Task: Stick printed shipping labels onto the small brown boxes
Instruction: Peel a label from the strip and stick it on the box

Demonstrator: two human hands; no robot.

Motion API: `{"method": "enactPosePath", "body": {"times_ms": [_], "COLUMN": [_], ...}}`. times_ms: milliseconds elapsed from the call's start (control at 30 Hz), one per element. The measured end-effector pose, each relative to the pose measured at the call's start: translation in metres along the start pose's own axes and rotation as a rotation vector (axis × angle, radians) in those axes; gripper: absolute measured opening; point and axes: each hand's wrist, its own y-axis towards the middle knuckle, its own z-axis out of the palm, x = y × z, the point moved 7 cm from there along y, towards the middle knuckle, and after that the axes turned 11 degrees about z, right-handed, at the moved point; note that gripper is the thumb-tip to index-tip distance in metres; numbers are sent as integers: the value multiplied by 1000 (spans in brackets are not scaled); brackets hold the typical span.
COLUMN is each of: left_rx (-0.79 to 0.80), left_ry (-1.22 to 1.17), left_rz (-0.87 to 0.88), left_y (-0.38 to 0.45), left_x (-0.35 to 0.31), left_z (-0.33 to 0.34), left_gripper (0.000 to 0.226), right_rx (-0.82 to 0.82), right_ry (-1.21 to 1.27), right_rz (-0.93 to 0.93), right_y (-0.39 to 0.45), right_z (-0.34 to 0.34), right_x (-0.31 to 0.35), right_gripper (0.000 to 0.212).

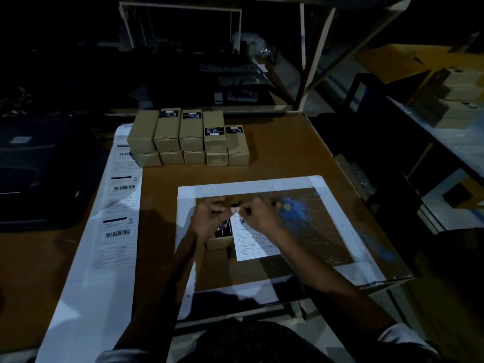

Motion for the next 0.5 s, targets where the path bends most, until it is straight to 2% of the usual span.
{"method": "enactPosePath", "body": {"times_ms": [133,233,400,500], "left_rx": [53,53,50,27], "left_ry": [36,73,132,108], "left_rz": [20,24,16,42], "left_y": [0,1,-2,0], "left_x": [-3,-2,-7,-6], "left_z": [0,-1,-1,-1], "left_gripper": [15,15,27,27], "right_rx": [21,-71,-43,-52], "right_ry": [-56,-211,-216,-228], "right_rz": [54,133,59,-9], "right_y": [5,11,12,8], "right_z": [-10,-37,-4,4], "right_x": [-18,-44,-9,2], "right_gripper": [26,34,11,11]}}
